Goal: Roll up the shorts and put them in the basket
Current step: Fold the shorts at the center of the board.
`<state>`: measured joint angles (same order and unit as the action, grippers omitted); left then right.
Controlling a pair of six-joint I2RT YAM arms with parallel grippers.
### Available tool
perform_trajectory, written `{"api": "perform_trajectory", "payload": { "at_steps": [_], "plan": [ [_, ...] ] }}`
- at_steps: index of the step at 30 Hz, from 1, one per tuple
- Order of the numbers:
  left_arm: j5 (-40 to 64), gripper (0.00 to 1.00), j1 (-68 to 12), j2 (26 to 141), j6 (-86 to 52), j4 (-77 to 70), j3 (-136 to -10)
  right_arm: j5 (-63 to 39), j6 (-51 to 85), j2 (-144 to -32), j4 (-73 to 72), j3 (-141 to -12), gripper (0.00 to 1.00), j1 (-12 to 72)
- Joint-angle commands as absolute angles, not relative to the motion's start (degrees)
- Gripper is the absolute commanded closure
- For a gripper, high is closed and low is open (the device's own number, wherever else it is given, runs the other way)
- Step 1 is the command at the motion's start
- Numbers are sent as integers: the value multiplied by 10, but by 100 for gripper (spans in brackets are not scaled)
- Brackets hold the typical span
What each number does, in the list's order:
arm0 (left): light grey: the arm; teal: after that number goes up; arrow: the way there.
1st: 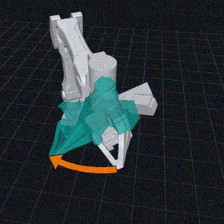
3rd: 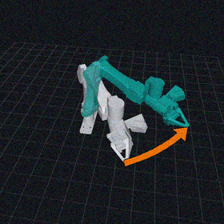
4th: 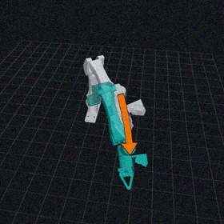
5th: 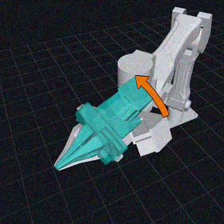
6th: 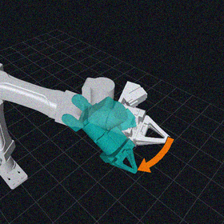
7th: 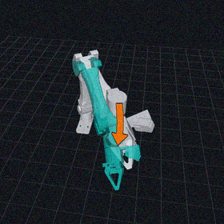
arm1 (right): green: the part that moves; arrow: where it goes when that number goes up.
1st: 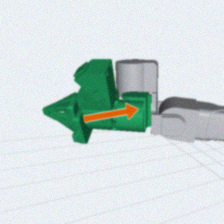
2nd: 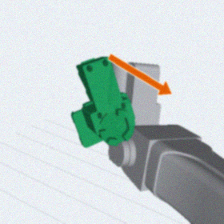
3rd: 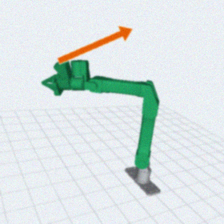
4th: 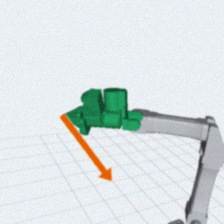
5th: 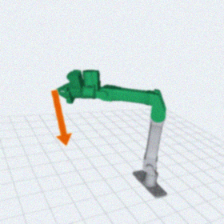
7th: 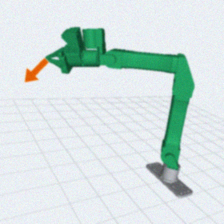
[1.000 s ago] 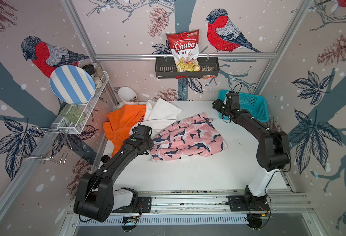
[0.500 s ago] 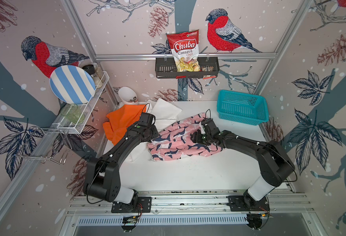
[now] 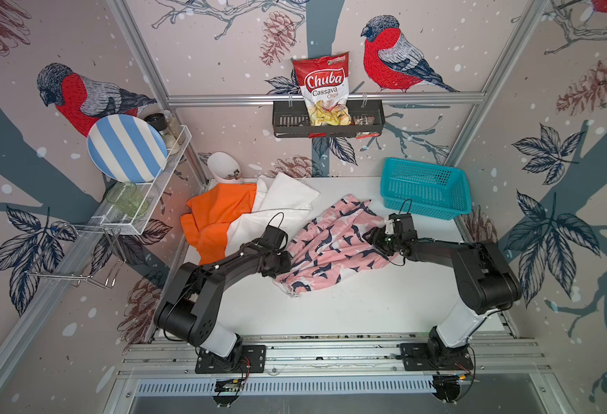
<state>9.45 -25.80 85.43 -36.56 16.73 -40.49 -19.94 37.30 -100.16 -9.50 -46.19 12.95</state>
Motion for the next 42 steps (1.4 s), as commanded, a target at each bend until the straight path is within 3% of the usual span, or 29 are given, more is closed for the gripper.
{"api": "perform_trajectory", "payload": {
  "at_steps": [1,7,11,18,22,26,29,33,38,42],
  "plan": [
    [133,65,-315,813,-451,161,-342,-146,316,-1032,15,-499,34,97],
    [142,65,-466,736,-604,67,-273,-133,260,-1050,75,-597,35,71],
    [123,64,-529,723,-625,80,-311,-107,236,-995,134,-621,35,82],
    [-12,62,-509,732,-534,267,-442,-98,269,-861,212,-562,34,213],
    [-20,61,-452,798,-469,281,-474,-110,331,-827,198,-496,33,315],
    [-38,61,-437,883,-428,276,-495,-140,381,-827,131,-426,33,345],
    [6,66,-438,938,-413,245,-494,-150,383,-845,94,-395,33,325],
    [50,76,-476,952,-437,192,-485,-148,354,-871,76,-365,34,228],
    [75,78,-537,955,-496,145,-491,-108,284,-871,136,-405,35,116],
    [43,76,-556,934,-529,153,-485,-79,267,-810,207,-445,34,111]
  ]
}}
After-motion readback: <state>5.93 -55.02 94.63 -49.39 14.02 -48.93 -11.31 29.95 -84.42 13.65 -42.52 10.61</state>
